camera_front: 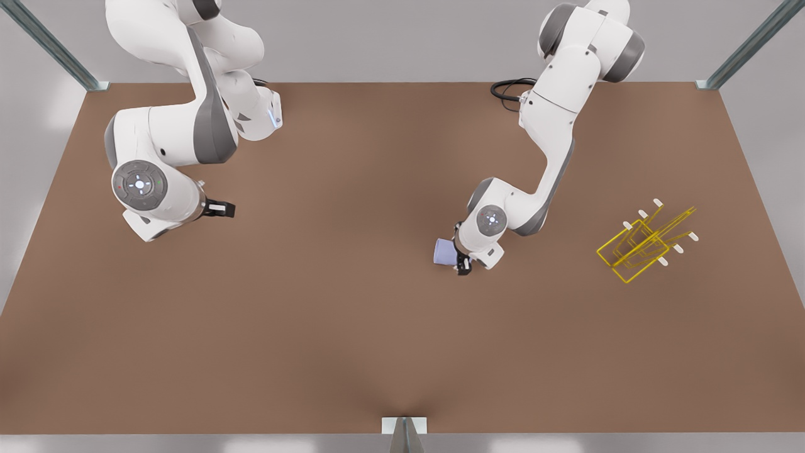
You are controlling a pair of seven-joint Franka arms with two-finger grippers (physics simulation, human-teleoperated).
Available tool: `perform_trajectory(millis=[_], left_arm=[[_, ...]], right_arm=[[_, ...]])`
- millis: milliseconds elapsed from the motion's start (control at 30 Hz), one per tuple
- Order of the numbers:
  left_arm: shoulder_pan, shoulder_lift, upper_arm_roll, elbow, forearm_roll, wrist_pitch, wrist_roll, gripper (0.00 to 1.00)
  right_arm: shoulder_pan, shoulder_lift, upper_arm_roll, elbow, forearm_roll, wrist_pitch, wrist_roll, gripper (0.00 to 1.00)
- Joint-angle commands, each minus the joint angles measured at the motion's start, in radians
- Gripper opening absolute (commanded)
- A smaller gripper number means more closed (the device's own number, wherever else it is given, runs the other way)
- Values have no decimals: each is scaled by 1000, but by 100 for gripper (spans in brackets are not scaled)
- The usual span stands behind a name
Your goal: Place the cup on the cup holder
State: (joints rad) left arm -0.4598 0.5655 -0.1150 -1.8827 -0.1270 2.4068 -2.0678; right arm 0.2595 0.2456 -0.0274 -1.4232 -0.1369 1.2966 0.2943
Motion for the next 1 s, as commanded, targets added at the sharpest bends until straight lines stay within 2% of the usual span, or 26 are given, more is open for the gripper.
perform_trajectory(millis=[0, 100, 667, 700, 733, 967], left_arm=[[-3, -1, 0, -3, 0, -6, 41, 100], [-7, 7, -2, -3, 0, 2, 187, 100], [-22, 65, 0, -1, 1, 31, 189, 100], [-20, 65, 0, -1, 1, 31, 189, 84], [-20, 65, 0, 1, 1, 31, 189, 63], [-5, 51, 3, 8, -10, 26, 183, 62]], right_arm=[[3, 1, 0, 1, 0, 0, 40, 100], [12, 3, 0, 0, 0, -3, 43, 100], [20, 12, 0, 1, 0, -3, 42, 100], [20, 12, 0, 1, 0, -3, 40, 100], [20, 12, 0, 1, 0, -3, 39, 100], [18, 14, -2, 0, 0, -3, 37, 100]])
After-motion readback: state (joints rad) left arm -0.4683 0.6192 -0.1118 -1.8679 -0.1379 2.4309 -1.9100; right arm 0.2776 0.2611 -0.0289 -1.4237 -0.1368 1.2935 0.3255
